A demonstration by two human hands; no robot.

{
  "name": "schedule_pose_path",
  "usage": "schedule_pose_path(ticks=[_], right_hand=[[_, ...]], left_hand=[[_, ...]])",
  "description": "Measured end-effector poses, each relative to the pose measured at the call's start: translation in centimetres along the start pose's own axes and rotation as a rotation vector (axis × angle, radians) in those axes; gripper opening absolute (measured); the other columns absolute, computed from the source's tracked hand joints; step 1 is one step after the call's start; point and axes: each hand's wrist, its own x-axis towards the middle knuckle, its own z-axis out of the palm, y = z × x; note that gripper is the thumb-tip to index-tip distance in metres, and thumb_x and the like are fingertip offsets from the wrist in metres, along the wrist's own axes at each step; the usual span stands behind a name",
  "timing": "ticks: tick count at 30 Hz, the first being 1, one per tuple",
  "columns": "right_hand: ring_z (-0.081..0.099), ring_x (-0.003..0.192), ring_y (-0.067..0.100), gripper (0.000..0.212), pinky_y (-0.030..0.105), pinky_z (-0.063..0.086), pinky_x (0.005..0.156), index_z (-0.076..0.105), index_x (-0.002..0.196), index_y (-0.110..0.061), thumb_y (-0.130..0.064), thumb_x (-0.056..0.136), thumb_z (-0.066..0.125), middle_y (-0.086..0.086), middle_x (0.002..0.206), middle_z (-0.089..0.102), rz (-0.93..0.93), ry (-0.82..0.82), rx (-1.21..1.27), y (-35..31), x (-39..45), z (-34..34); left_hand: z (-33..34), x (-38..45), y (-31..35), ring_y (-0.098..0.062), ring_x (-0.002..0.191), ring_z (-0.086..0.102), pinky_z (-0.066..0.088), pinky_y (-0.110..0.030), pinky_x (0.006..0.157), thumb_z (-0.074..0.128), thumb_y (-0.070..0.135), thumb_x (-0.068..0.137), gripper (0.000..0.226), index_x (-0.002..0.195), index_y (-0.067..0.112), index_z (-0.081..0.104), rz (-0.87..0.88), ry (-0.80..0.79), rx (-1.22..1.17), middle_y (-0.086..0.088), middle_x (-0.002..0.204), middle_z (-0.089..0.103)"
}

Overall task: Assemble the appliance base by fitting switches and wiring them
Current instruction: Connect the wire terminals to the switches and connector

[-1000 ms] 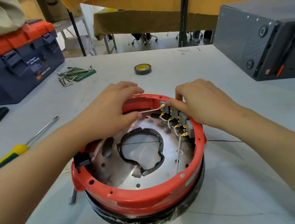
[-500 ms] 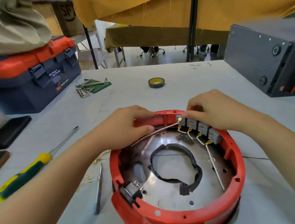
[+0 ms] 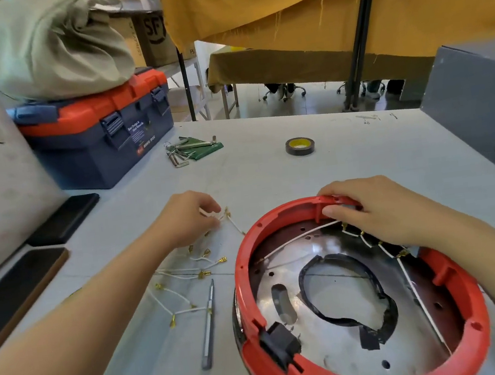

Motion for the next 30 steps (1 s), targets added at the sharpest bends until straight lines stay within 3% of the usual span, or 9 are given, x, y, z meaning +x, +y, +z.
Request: schedule_pose_path(ticks=[5, 9, 13, 16, 21, 25, 30], right_hand=[[0.054, 0.098, 0.009, 0.038, 0.029, 0.044, 0.086, 0.054, 0.123, -0.034, -0.050, 0.090, 0.043, -0.013, 0.109, 0.062, -0.004, -0.002, -0.005, 0.2, -0.1, 0.2], [0.054, 0.096, 0.009, 0.039, 0.029, 0.045, 0.085, 0.053, 0.123, -0.035, -0.051, 0.090, 0.042, -0.013, 0.109, 0.062, -0.008, -0.010, -0.003, 0.3, -0.1, 0.2], [0.054, 0.099, 0.010, 0.043, 0.029, 0.045, 0.086, 0.051, 0.127, -0.035, -0.052, 0.090, 0.040, -0.012, 0.111, 0.060, -0.004, -0.016, -0.015, 0.3, -0.1, 0.3], [0.054, 0.100, 0.009, 0.044, 0.028, 0.045, 0.087, 0.051, 0.128, -0.034, -0.053, 0.089, 0.040, -0.012, 0.113, 0.060, -0.009, -0.018, -0.010, 0.3, -0.2, 0.3], [0.054, 0.099, 0.008, 0.050, 0.029, 0.045, 0.086, 0.052, 0.125, -0.036, -0.059, 0.084, 0.036, -0.013, 0.111, 0.061, -0.016, -0.007, 0.011, 0.3, -0.1, 0.3], [0.054, 0.096, 0.006, 0.065, 0.023, 0.042, 0.081, 0.052, 0.125, -0.037, -0.069, 0.074, 0.027, -0.015, 0.109, 0.060, -0.023, -0.008, 0.031, 0.3, -0.1, 0.3], [0.053, 0.097, 0.006, 0.047, 0.024, 0.043, 0.082, 0.052, 0.125, -0.036, -0.058, 0.085, 0.037, -0.015, 0.111, 0.061, -0.008, -0.008, 0.025, 0.4, -0.2, 0.3]], left_hand=[[1.1, 1.3, -0.4, -0.017, 0.082, 0.056, 0.042, -0.024, 0.069, 0.074, 0.018, 0.080, 0.020, 0.098, 0.009, 0.068, -0.084, 0.055, 0.003, -0.005, 0.096, 0.065], [1.5, 1.6, -0.1, -0.017, 0.080, 0.058, 0.049, -0.026, 0.074, 0.071, 0.007, 0.081, 0.013, 0.094, 0.006, 0.071, -0.057, 0.031, -0.037, -0.009, 0.093, 0.068], [1.5, 1.2, -0.4, -0.014, 0.078, 0.054, 0.042, -0.023, 0.070, 0.064, 0.008, 0.085, 0.018, 0.103, 0.010, 0.065, 0.013, 0.038, 0.007, 0.000, 0.084, 0.064], [1.5, 0.7, -0.7, -0.013, 0.079, 0.054, 0.045, -0.027, 0.073, 0.055, 0.006, 0.086, 0.023, 0.108, 0.011, 0.062, 0.074, 0.100, 0.011, 0.005, 0.080, 0.061], [0.8, 0.1, -1.1, -0.018, 0.082, 0.056, 0.047, -0.033, 0.081, 0.058, 0.003, 0.085, 0.024, 0.107, 0.009, 0.065, 0.188, 0.201, 0.023, 0.001, 0.084, 0.062], [0.3, -0.1, -1.6, -0.019, 0.080, 0.057, 0.047, -0.033, 0.080, 0.059, 0.003, 0.087, 0.026, 0.113, 0.010, 0.062, 0.302, 0.225, 0.103, -0.003, 0.089, 0.061], [-0.3, 0.0, -1.6, -0.016, 0.081, 0.057, 0.045, -0.024, 0.078, 0.063, 0.005, 0.087, 0.027, 0.113, 0.012, 0.063, 0.357, 0.198, 0.086, -0.001, 0.098, 0.065]])
